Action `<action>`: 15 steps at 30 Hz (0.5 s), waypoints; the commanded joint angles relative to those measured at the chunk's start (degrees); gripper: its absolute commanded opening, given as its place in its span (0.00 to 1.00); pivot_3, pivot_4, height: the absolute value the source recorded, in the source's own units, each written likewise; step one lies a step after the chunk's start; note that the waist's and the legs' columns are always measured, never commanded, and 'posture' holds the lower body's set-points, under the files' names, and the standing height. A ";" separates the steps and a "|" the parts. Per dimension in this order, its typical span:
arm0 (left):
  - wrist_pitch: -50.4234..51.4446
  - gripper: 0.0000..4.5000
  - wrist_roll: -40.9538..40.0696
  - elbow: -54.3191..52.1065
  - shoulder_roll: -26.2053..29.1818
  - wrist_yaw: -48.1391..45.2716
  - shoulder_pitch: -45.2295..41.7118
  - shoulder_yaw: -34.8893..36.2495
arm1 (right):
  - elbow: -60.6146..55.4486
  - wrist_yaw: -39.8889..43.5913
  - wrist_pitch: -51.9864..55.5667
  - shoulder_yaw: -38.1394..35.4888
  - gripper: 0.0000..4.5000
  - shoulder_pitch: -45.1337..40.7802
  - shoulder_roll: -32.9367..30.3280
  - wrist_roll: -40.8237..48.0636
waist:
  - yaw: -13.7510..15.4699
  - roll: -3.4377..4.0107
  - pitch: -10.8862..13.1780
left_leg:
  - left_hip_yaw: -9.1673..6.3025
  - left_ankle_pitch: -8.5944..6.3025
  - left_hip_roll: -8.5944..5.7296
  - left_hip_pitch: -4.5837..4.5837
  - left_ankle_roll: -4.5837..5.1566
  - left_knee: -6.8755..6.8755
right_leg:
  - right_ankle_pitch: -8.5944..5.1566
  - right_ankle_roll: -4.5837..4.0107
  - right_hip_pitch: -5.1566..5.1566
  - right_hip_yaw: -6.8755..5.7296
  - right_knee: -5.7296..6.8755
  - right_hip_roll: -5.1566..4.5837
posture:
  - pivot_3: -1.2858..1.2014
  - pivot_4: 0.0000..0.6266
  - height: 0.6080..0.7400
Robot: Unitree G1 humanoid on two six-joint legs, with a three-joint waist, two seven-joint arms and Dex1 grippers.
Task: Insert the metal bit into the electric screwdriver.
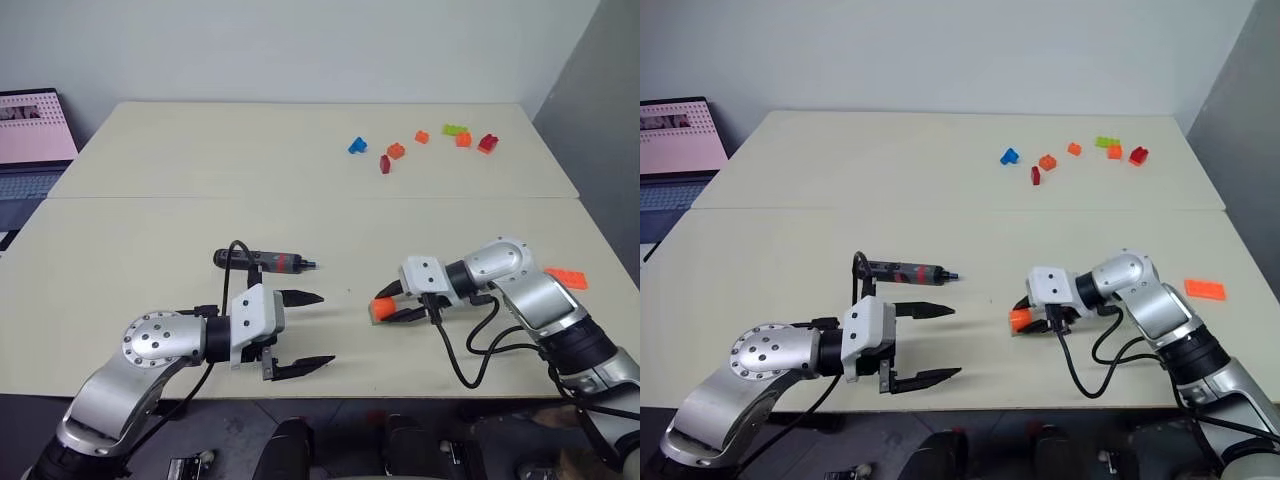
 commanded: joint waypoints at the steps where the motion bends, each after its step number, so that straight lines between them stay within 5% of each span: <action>1: -0.99 1.00 -1.28 0.14 -2.01 -0.27 -2.59 -1.42 | -5.28 -3.77 4.82 -8.02 0.32 1.62 -2.88 2.91 | 0.13 -0.01 0.00 | -0.01 0.00 0.01 -0.01 0.00 0.02 | 0.00 0.00 0.01 -0.01 0.00 0.00 | 0.52 0.24 1.00; 8: -5.91 1.00 2.09 7.43 -8.47 -2.52 -9.79 -8.28 | -4.37 -21.24 12.73 -33.44 0.32 18.00 -9.20 2.37 | 1.40 -0.02 -0.01 | 0.15 0.00 -0.09 -0.13 0.00 0.03 | 0.00 0.01 0.04 -0.08 -0.08 -0.02 | 0.52 0.24 1.00; 15: -8.79 1.00 3.06 10.72 -11.35 -4.27 -12.51 -10.61 | 3.28 -35.02 16.72 -44.19 0.32 21.72 -8.58 0.57 | 0.06 0.03 -0.03 | 0.41 0.01 -0.03 0.04 0.01 0.03 | 0.01 0.01 0.02 0.08 0.05 0.04 | 0.52 0.24 1.00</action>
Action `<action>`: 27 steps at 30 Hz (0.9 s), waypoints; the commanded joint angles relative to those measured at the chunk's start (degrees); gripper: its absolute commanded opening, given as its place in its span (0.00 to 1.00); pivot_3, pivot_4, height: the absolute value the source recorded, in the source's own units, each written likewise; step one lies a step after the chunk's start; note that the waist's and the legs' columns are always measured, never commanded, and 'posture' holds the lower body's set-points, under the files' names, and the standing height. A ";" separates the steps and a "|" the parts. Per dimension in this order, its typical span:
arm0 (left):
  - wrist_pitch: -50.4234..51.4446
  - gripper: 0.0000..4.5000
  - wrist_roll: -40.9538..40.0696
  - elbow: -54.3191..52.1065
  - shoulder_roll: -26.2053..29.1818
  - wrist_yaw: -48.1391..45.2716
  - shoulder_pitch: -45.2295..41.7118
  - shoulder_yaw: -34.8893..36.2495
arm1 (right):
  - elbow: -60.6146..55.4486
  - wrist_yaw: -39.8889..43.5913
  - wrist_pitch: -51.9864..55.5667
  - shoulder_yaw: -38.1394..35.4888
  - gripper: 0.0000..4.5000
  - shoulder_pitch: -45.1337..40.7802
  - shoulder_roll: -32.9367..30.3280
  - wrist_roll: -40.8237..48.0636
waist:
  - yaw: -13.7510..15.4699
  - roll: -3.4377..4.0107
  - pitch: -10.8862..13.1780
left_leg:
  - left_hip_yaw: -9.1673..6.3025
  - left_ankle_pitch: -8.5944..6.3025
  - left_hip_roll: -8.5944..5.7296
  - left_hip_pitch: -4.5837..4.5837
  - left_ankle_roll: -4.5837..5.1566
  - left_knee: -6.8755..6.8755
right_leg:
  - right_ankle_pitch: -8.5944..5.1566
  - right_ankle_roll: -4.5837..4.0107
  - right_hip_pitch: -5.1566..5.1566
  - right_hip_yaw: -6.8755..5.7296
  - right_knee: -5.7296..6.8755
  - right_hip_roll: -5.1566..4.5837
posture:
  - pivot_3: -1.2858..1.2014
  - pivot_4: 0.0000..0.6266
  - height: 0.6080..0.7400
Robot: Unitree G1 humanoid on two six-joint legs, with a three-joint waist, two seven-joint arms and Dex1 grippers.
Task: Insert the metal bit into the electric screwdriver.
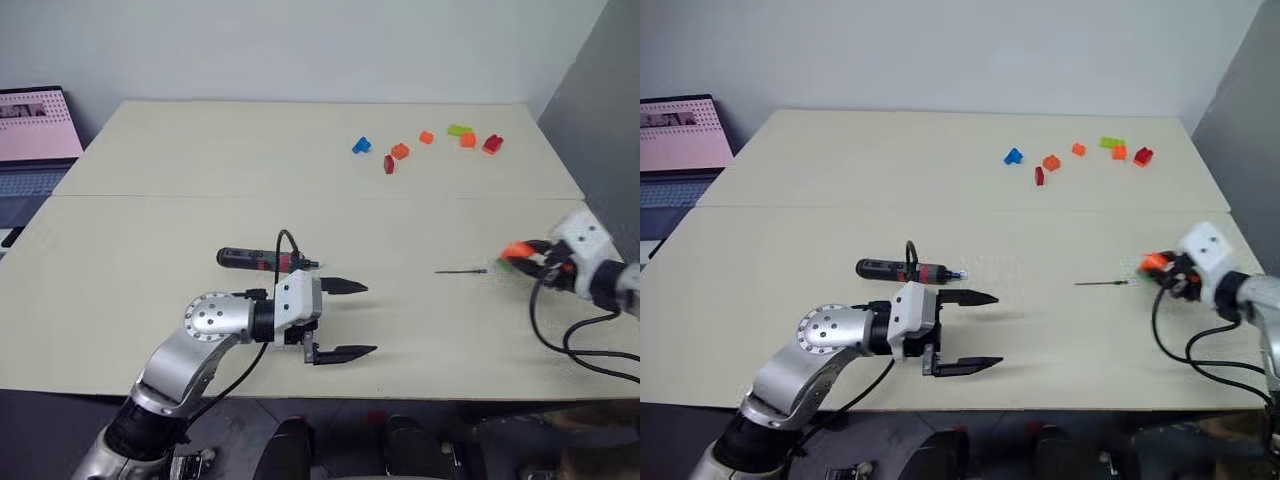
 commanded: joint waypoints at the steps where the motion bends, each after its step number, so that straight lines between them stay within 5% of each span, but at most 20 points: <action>1: -1.80 1.00 0.02 0.29 -1.50 -0.68 -2.00 -0.93 | 2.89 -7.65 2.74 -4.79 0.32 -0.42 0.23 -0.79 | -0.29 0.00 0.00 | -0.01 0.00 0.00 0.01 0.00 0.00 | 0.00 0.00 0.02 0.00 0.00 0.00 | 0.52 0.24 1.00; 20: -2.68 1.00 2.72 2.18 -6.75 3.57 -4.85 -1.55 | 21.32 -18.09 -3.71 -0.99 0.32 -12.10 4.61 -0.69 | -0.56 0.01 -0.01 | 0.15 0.02 0.00 0.10 0.04 0.02 | 0.02 0.04 0.10 0.15 -0.01 0.00 | 0.52 0.24 1.00; 27: -2.28 1.00 2.68 1.71 -6.80 4.66 -4.82 -1.38 | 21.32 -18.32 -3.26 -1.68 0.75 -12.55 5.13 1.16 | -0.57 0.02 -0.01 | 0.13 0.02 0.00 0.11 0.04 0.02 | 0.02 0.04 0.10 0.13 0.00 0.01 | 0.52 0.24 1.00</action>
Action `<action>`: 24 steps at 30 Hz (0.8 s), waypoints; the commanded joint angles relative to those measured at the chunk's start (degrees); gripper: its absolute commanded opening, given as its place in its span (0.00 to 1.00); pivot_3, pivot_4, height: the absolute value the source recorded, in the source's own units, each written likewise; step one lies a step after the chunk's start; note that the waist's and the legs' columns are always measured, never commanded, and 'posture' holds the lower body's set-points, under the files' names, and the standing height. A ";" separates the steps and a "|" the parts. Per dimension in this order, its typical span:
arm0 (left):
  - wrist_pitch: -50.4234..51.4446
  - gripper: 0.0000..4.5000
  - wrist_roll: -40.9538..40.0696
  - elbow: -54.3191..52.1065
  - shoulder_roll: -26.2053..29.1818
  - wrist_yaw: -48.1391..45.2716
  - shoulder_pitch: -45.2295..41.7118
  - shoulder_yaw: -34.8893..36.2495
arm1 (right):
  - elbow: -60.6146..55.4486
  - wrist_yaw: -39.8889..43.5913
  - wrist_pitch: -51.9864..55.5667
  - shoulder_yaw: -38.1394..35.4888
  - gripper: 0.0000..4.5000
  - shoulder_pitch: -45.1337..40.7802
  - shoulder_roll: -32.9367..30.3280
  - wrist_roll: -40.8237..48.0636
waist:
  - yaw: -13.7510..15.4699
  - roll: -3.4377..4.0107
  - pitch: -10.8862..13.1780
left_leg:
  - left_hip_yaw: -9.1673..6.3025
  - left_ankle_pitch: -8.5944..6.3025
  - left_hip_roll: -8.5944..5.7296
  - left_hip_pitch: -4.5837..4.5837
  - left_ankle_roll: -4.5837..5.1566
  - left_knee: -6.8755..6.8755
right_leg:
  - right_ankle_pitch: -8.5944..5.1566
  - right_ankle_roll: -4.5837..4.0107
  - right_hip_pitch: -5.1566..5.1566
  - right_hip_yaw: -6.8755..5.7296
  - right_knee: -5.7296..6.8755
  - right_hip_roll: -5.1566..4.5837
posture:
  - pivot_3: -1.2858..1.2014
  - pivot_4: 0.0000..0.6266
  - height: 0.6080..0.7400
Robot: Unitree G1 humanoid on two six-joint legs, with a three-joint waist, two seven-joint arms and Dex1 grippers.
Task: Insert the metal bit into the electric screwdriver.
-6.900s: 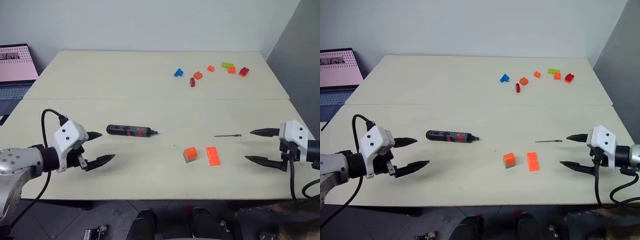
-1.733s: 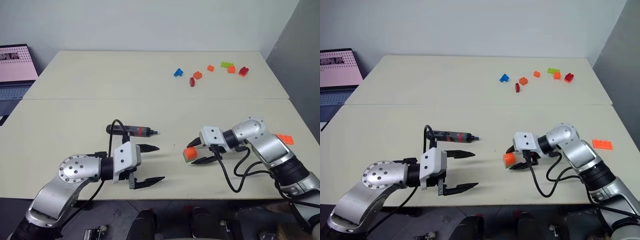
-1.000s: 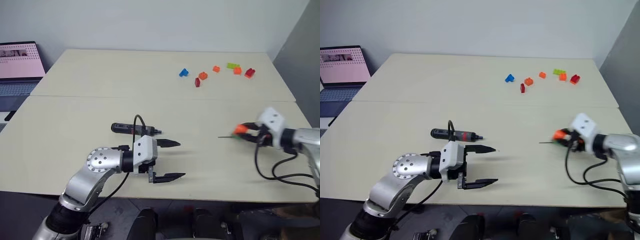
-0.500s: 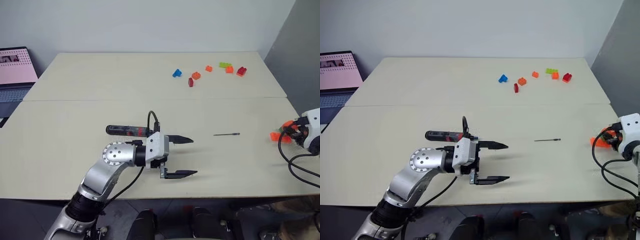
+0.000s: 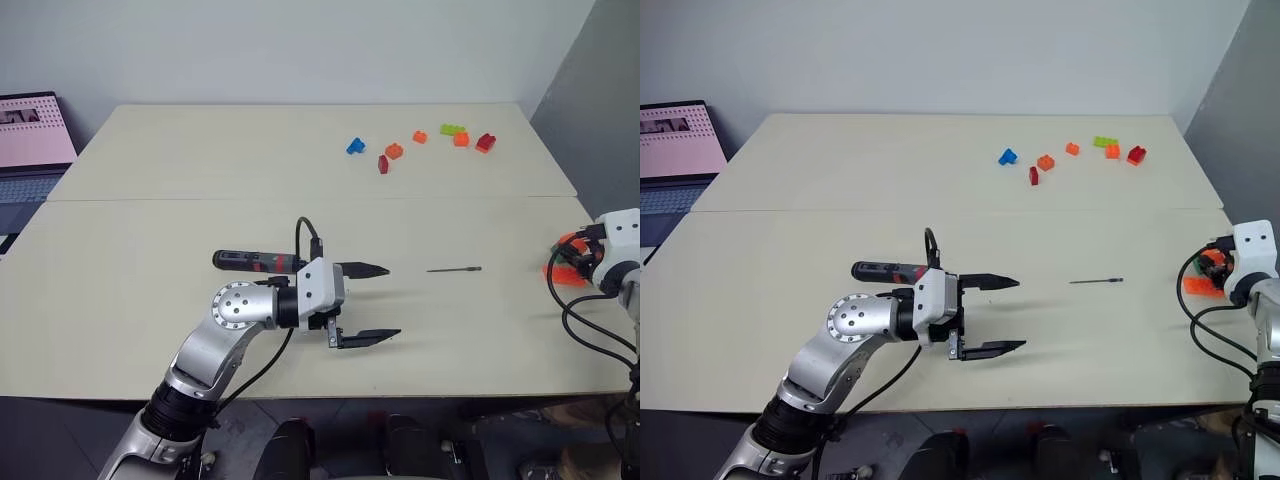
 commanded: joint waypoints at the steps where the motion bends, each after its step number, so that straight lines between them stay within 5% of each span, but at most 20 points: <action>1: -0.28 1.00 -0.14 -1.87 -0.38 1.05 -0.43 0.75 | -2.08 -0.71 -0.52 -2.27 0.79 -0.74 -0.01 2.08 | 0.00 0.00 0.00 | 0.00 0.00 0.00 0.00 0.00 0.00 | 0.00 0.00 0.00 0.00 0.00 0.00 | 0.52 0.24 1.00; 5: 1.95 1.00 -0.57 -2.69 0.15 2.41 -0.36 1.38 | -4.57 -0.59 -0.18 -4.26 1.00 0.82 -0.60 3.91 | 0.02 0.00 0.00 | -0.01 0.00 0.00 -0.01 0.00 0.00 | 0.00 0.00 0.00 0.00 0.00 -0.01 | 0.52 0.24 1.00; 12: 6.90 1.00 0.39 -5.38 3.98 6.50 -0.21 5.83 | -17.34 6.16 -2.45 -5.54 1.00 9.21 -3.03 6.76 | -0.01 0.01 0.00 | -0.07 0.00 0.01 -0.03 0.00 -0.02 | 0.00 0.00 -0.01 -0.04 0.00 0.00 | 0.52 0.24 1.00; 17: 9.38 1.00 2.18 -4.59 14.18 2.43 -2.28 8.66 | -36.22 19.23 0.48 -1.82 1.00 16.57 -6.37 14.46 | -0.36 0.03 0.01 | -0.04 0.00 0.03 0.00 0.00 -0.04 | -0.01 0.02 -0.04 -0.02 0.01 0.06 | 0.52 0.24 1.00; 21: 4.10 1.00 10.18 5.12 24.75 -5.95 -10.46 5.25 | -47.28 26.95 3.64 3.98 1.00 17.06 -9.79 20.07 | -0.04 0.01 0.03 | -0.18 0.00 0.03 0.00 0.00 -0.03 | -0.06 0.09 -0.01 -0.14 -0.04 0.25 | 0.52 0.24 1.00; 24: 0.46 1.00 15.11 13.93 27.14 -11.06 -18.15 1.21 | -51.38 28.45 4.95 7.84 1.00 14.13 -9.33 22.93 | 0.04 -0.04 0.06 | -0.22 0.00 0.00 0.02 0.00 0.01 | -0.16 0.25 0.05 -0.18 -0.08 0.35 | 0.52 0.24 1.00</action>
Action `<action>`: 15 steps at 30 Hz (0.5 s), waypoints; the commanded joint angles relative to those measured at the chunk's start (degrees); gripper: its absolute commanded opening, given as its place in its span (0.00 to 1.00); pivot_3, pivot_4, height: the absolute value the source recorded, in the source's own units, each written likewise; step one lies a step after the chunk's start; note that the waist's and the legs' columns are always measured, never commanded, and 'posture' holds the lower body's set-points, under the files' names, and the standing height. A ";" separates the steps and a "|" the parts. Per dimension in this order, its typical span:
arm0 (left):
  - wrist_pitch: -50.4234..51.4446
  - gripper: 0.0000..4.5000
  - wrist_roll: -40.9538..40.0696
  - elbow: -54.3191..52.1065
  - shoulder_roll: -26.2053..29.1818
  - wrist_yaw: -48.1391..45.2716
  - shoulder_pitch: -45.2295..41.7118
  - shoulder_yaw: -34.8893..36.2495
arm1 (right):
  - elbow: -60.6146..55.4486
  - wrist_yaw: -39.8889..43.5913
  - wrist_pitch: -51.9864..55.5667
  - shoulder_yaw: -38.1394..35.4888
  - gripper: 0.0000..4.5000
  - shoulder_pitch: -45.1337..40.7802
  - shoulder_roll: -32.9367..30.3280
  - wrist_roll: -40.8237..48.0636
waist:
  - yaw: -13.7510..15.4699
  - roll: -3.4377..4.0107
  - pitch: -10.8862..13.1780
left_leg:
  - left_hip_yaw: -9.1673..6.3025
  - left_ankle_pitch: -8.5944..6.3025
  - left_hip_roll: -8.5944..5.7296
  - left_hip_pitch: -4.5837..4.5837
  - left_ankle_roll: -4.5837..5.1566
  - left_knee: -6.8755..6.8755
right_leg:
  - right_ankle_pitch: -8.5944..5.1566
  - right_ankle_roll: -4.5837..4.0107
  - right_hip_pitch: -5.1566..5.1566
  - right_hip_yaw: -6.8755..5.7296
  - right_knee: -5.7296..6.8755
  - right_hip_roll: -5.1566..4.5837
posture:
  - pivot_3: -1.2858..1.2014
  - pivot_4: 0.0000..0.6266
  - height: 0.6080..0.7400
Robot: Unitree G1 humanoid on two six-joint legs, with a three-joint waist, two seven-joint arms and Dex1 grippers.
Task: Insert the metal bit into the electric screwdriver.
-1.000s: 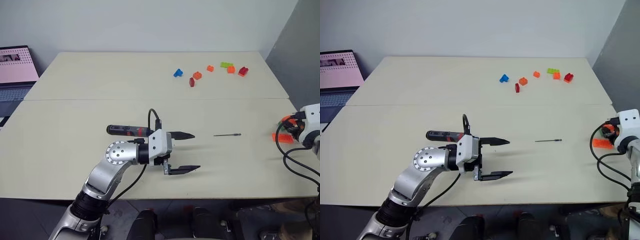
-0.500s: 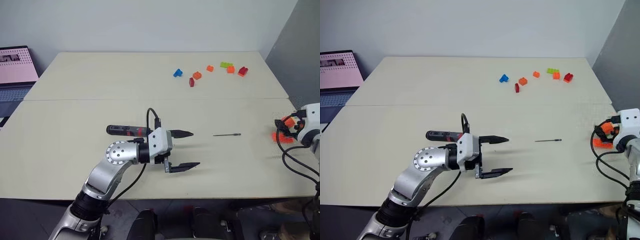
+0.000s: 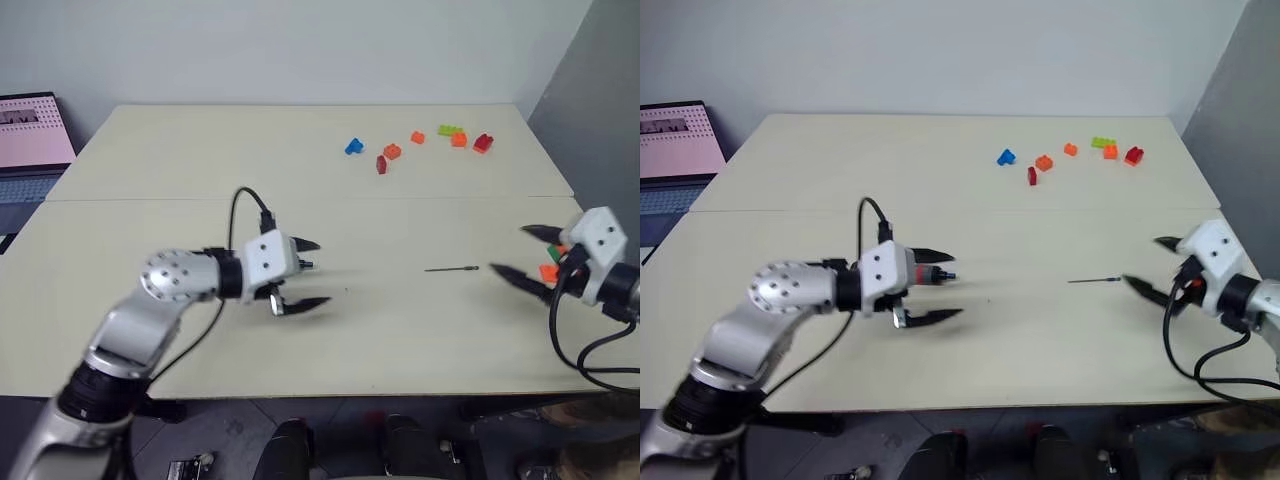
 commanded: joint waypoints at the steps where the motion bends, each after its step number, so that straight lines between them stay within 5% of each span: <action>1: -5.22 1.00 7.16 10.15 0.89 -5.93 -9.09 -4.62 | -6.64 2.31 1.43 4.15 1.00 -3.82 0.44 4.24 | 0.04 0.00 0.00 | 0.00 0.00 0.01 -0.03 0.00 -0.01 | 0.00 -0.01 -0.01 0.00 -0.04 0.02 | 0.52 0.24 1.00; 8: -11.74 1.00 18.17 26.61 -4.20 -10.25 -22.06 -13.18 | -9.24 -0.26 2.18 11.14 1.00 -7.53 4.96 4.19 | 0.16 -0.04 0.01 | -0.15 0.00 0.02 -0.92 -0.02 0.29 | 0.17 -0.26 -0.62 -0.13 -0.05 -0.02 | 0.52 0.24 1.00; 15: -14.99 1.00 22.68 34.74 -8.88 -12.16 -26.14 -15.77 | -11.86 -1.13 2.87 14.57 1.00 -6.41 6.96 4.25 | -0.09 -0.05 0.01 | -0.17 0.00 -0.05 -1.25 -0.02 0.46 | 0.17 -0.26 -0.93 -0.16 0.10 -0.17 | 0.52 0.24 1.00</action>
